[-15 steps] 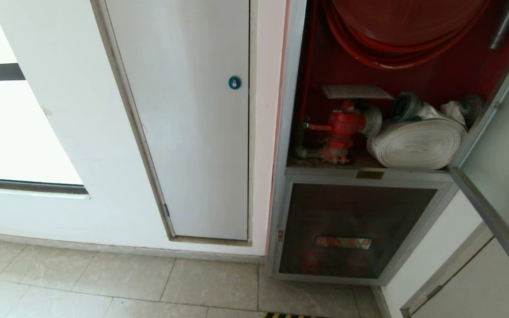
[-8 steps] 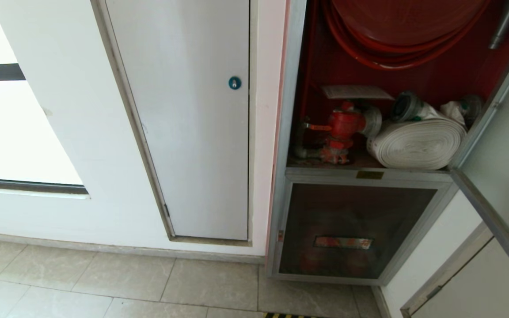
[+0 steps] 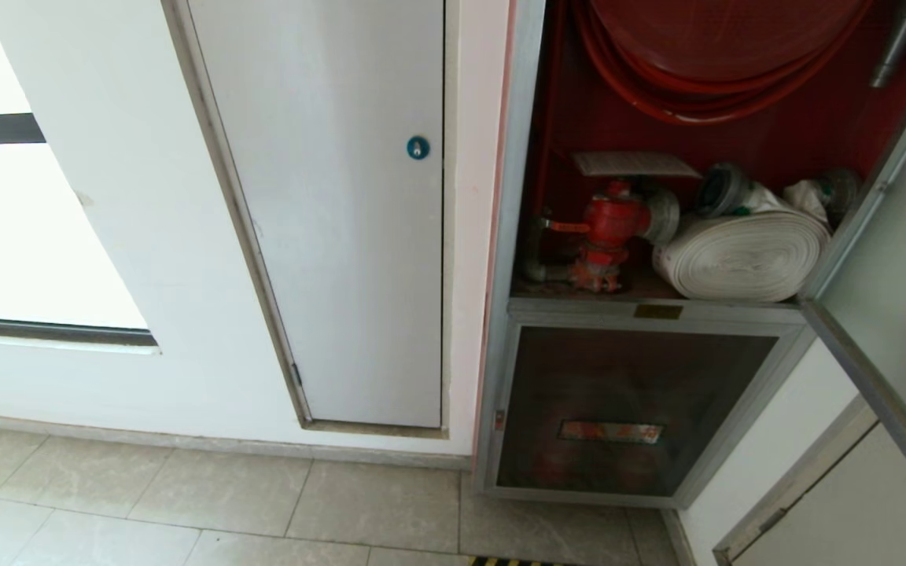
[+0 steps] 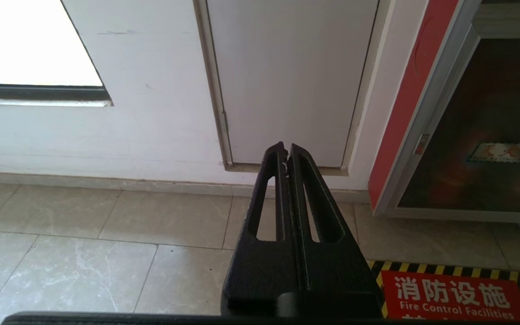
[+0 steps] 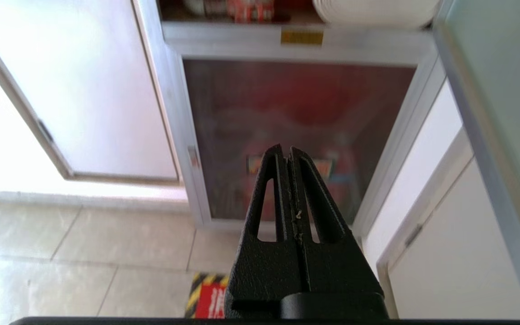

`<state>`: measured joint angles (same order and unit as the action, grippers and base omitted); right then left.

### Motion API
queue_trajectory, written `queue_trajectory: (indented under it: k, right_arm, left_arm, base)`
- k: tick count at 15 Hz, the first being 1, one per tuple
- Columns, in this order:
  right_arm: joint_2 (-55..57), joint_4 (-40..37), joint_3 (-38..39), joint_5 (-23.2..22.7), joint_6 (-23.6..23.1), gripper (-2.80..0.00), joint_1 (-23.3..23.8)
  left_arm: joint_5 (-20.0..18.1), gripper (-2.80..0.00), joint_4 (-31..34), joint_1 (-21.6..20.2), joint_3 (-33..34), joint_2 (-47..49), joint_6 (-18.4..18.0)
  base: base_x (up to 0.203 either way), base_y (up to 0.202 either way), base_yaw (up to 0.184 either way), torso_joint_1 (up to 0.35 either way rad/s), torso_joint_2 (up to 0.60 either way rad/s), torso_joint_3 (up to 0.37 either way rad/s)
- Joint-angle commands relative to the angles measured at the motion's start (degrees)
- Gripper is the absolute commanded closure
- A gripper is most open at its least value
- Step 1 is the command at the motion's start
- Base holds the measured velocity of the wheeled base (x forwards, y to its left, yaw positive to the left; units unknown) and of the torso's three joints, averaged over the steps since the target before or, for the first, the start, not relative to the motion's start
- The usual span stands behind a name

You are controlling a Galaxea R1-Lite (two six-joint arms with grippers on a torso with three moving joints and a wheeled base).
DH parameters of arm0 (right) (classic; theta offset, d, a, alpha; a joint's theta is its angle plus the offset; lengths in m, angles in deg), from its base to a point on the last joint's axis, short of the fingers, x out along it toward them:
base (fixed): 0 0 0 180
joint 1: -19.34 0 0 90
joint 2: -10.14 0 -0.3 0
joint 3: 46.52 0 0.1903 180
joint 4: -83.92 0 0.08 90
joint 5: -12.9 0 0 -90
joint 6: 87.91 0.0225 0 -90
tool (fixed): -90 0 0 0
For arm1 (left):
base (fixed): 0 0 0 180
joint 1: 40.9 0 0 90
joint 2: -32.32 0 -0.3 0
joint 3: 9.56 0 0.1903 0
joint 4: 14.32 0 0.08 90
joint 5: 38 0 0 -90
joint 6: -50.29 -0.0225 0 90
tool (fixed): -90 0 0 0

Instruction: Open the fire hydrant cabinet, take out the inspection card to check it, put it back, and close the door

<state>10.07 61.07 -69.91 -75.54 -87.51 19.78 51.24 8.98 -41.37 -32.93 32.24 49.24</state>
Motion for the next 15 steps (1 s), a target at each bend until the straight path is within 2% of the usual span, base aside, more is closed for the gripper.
queue_trajectory:
  k: [1, 15]
  right_arm:
    - [0.0, -0.6, 0.0, 0.0, 0.0, 0.00, 0.0]
    - [0.0, -0.7, 0.0, -0.5, -0.1, 0.00, -0.1]
  left_arm:
    - [0.0, 0.00, 0.0, 0.0, 0.1, 0.1, 0.0]
    - [0.0, 0.00, 0.0, 0.0, 0.1, 0.1, 0.0]
  base:
    - [0.000, 0.000, 0.000, 0.000, 0.00, 0.000]
    - [0.000, 0.000, 0.000, 0.000, 0.00, 0.000]
